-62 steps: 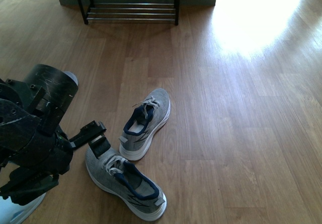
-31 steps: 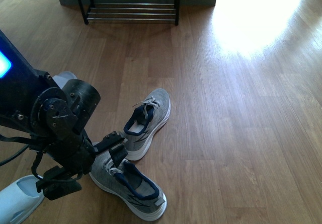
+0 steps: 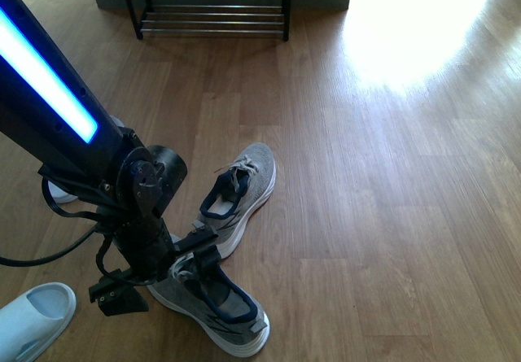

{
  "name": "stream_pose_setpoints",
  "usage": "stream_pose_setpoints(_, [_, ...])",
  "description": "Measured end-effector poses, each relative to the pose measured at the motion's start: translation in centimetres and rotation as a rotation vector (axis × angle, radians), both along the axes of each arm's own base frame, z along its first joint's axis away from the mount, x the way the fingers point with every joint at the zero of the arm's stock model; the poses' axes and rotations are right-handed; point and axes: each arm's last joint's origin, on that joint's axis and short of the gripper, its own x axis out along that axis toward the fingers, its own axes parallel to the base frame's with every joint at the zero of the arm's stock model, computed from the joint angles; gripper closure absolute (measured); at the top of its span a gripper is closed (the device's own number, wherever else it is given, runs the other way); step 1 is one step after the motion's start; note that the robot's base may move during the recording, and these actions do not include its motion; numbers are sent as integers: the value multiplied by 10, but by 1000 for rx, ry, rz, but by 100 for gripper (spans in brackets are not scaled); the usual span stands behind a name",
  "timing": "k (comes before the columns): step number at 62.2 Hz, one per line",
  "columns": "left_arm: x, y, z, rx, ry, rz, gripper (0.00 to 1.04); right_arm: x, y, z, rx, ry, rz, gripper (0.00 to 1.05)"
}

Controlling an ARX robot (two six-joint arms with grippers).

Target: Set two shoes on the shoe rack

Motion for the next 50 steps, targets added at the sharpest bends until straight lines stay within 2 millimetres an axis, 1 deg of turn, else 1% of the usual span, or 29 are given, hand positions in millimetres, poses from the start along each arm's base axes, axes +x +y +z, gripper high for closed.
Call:
stream_pose_setpoints(14, [3, -1, -4, -25, -8, 2, 9, 0, 0, 0, 0, 0, 0, 9])
stream_pose_setpoints(16, [3, -1, -4, -25, -9, 0, 11, 0, 0, 0, 0, 0, 0, 9])
stream_pose_setpoints(17, [3, -1, -4, -24, -9, 2, 14, 0, 0, 0, 0, 0, 0, 9])
stream_pose_setpoints(19, [4, -1, -4, -19, -9, 2, 18, 0, 0, 0, 0, 0, 0, 9])
stream_pose_setpoints(23, [3, 0, -5, -15, -6, 4, 34, 0, 0, 0, 0, 0, 0, 9])
stream_pose_setpoints(30, [2, 2, -9, -2, 5, 7, 59, 0, 0, 0, 0, 0, 0, 9])
stream_pose_setpoints(32, [1, 3, -10, 13, 5, 6, 68, 0, 0, 0, 0, 0, 0, 9])
stream_pose_setpoints(38, [1, 3, -10, 26, -1, 2, 82, 0, 0, 0, 0, 0, 0, 9])
stream_pose_setpoints(46, [1, 6, -5, 103, -56, -26, 102, 0, 0, 0, 0, 0, 0, 9])
stream_pose_setpoints(48, [0, 7, -3, 117, -66, -24, 104, 0, 0, 0, 0, 0, 0, 9])
stream_pose_setpoints(50, [-1, 10, 2, 126, -85, -28, 103, 0, 0, 0, 0, 0, 0, 9])
